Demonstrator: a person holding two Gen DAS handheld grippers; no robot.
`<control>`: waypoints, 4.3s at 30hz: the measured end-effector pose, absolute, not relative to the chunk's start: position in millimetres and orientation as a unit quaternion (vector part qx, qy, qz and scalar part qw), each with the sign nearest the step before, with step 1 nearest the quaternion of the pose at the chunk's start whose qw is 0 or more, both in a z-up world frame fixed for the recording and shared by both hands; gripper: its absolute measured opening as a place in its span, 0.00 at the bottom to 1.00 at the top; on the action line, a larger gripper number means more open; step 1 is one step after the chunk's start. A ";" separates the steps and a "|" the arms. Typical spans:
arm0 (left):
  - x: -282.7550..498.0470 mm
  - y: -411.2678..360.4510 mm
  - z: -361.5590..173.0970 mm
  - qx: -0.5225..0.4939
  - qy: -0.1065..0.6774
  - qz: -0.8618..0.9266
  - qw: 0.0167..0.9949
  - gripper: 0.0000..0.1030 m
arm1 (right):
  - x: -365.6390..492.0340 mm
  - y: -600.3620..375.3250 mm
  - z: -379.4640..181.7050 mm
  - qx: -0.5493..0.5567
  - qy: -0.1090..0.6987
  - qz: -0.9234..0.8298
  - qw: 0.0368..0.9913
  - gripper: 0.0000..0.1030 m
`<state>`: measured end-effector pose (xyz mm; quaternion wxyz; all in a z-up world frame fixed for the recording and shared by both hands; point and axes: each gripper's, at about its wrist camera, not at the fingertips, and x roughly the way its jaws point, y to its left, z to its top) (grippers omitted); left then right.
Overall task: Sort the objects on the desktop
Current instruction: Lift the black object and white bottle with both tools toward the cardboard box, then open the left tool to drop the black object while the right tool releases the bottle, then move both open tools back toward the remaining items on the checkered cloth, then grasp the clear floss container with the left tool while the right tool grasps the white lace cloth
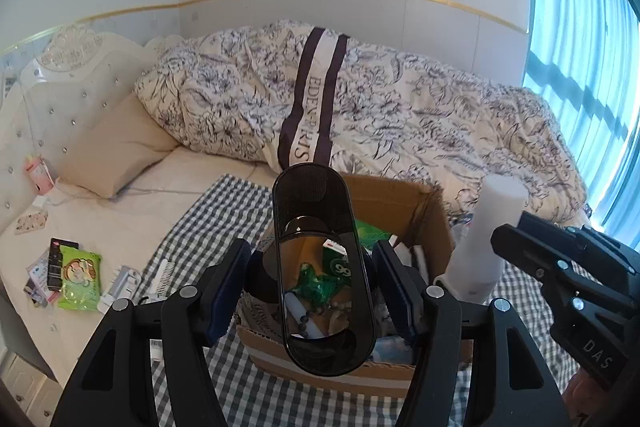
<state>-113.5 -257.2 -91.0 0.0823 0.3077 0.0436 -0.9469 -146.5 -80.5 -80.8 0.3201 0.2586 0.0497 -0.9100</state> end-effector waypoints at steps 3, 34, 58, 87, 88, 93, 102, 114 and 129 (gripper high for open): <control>-124.7 -262.1 -104.2 0.316 0.047 -0.944 0.083 0.63 | -161.6 -87.0 -97.1 0.273 0.054 -0.906 0.318 0.19; -172.8 -245.2 -133.1 0.361 0.059 -0.927 0.077 0.82 | -178.0 -55.9 -119.6 0.291 0.029 -0.909 0.299 0.19; -40.1 -154.9 38.7 0.196 0.028 -0.978 0.068 0.89 | -30.5 53.5 41.2 0.121 0.025 -0.960 0.252 0.19; -13.2 -48.1 94.0 0.128 0.008 -0.992 -0.004 1.00 | 25.0 196.4 94.8 0.044 -0.029 -0.989 0.135 0.86; -15.4 -46.1 92.5 0.129 0.008 -0.992 -0.007 1.00 | 23.8 198.9 94.4 0.044 -0.031 -0.990 0.132 0.88; -32.0 -36.6 80.1 0.144 0.010 -0.989 -0.016 1.00 | 13.9 208.9 84.3 0.051 -0.037 -0.991 0.119 0.97; -77.8 -18.6 37.2 0.181 0.001 -0.983 -0.027 1.00 | -28.8 229.1 48.2 0.090 -0.057 -0.988 0.109 1.00; -169.1 2.7 -52.0 0.256 -0.002 -0.966 -0.038 1.00 | -114.8 241.8 -31.7 0.171 -0.059 -0.979 0.098 1.00; -292.3 23.7 -178.1 0.325 -0.028 -0.945 -0.039 1.00 | -244.9 247.6 -153.0 0.282 -0.056 -0.954 0.083 1.00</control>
